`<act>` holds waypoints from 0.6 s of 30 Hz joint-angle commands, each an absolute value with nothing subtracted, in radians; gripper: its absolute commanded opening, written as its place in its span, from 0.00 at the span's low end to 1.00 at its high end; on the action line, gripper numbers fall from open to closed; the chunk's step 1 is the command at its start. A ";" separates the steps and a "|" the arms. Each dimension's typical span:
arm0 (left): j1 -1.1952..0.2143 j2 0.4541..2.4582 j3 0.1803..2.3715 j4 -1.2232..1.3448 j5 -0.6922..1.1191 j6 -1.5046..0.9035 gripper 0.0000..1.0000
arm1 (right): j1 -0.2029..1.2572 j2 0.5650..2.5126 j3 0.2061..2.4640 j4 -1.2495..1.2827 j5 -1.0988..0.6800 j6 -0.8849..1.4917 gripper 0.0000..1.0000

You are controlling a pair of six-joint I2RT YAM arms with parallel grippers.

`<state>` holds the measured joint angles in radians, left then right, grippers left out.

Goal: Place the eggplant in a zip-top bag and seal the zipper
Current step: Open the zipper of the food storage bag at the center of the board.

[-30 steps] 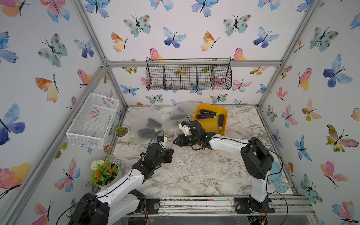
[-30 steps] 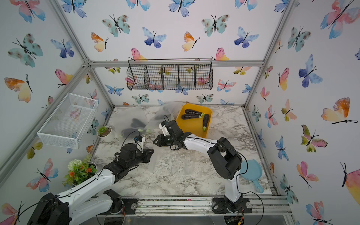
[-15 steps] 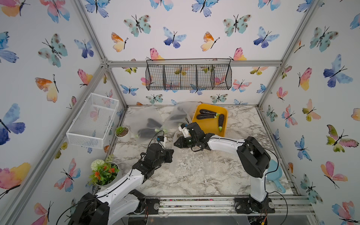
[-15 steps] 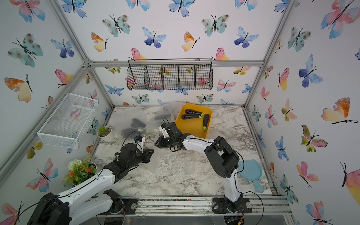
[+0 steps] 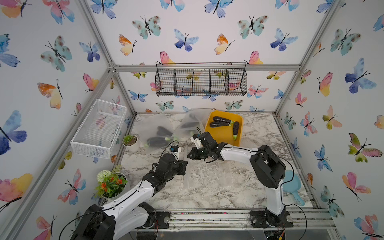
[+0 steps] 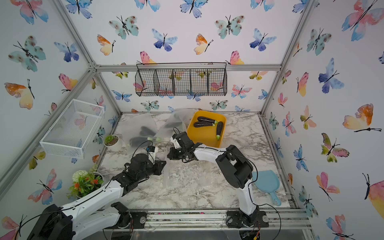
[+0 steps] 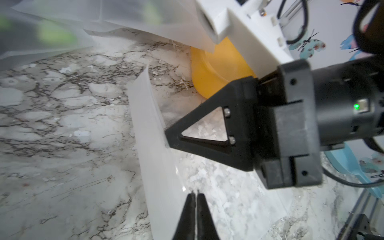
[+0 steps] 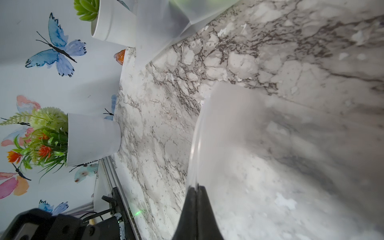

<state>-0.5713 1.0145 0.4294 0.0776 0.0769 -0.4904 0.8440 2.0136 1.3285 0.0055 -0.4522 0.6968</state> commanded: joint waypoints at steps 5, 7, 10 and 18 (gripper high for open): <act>-0.543 1.097 0.509 -0.017 -0.055 -0.536 0.31 | 0.848 1.979 1.314 -0.018 -0.442 0.667 0.04; -0.541 1.118 0.527 -0.006 -0.031 -0.535 0.40 | 0.848 1.980 1.304 -0.009 -0.443 0.670 0.04; -0.541 1.159 0.566 -0.018 -0.002 -0.532 0.49 | 0.848 1.985 1.299 0.010 -0.452 0.676 0.04; -0.486 1.257 0.581 -0.022 0.054 -0.570 0.53 | 0.853 2.014 1.307 0.055 -0.493 0.689 0.04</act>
